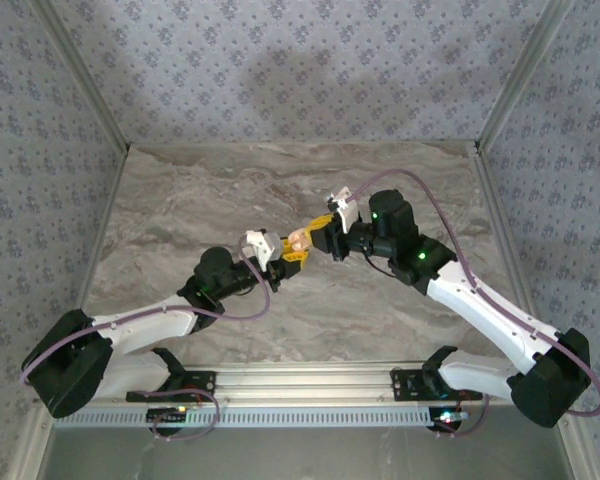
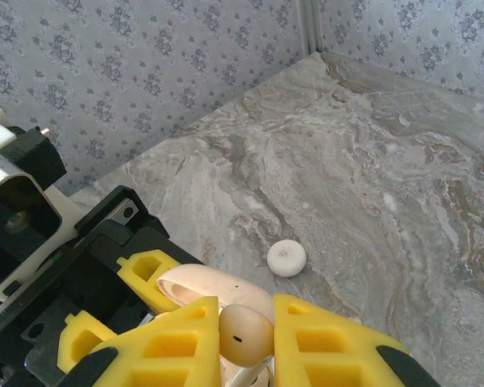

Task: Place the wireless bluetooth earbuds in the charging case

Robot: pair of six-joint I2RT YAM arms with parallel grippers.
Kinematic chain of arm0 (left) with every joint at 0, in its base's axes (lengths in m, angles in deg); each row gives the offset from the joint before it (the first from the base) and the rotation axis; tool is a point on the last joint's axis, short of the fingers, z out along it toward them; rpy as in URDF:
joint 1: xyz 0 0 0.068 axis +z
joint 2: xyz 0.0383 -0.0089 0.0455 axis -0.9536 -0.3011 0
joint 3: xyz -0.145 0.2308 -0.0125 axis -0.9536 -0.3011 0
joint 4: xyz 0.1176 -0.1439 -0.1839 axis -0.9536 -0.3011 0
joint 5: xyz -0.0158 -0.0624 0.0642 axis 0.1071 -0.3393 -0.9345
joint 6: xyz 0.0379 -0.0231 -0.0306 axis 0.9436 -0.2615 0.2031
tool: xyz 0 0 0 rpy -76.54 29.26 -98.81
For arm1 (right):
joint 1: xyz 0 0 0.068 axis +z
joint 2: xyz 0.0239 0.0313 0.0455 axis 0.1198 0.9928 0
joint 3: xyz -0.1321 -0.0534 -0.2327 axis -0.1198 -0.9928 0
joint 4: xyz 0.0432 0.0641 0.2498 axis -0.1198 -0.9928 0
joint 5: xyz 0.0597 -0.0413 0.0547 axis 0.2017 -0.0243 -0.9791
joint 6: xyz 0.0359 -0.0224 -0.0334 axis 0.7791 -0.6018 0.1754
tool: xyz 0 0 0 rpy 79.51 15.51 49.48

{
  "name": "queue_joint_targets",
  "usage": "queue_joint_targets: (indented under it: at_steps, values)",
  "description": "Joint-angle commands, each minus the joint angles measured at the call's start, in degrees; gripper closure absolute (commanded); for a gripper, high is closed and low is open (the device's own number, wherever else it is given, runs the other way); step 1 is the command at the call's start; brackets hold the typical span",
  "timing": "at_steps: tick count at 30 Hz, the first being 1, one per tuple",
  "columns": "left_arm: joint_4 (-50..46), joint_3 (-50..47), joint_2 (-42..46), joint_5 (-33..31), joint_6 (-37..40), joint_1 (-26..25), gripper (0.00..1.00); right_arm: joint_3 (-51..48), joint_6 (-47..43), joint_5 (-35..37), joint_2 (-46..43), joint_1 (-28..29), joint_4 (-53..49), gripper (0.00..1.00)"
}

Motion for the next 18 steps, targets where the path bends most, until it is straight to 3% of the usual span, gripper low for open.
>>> queue_joint_targets:
  at_steps: [1,18]
  values:
    - [3.67,1.43,0.10,1.48,-1.88,0.44,0.89,-0.51,-0.24,0.73,-0.04,0.62,1.38,0.81]
    - [7.63,2.13,0.43,1.82,-6.44,0.44,0.89,-1.81,-4.58,3.99,-1.08,2.29,-0.27,0.81]
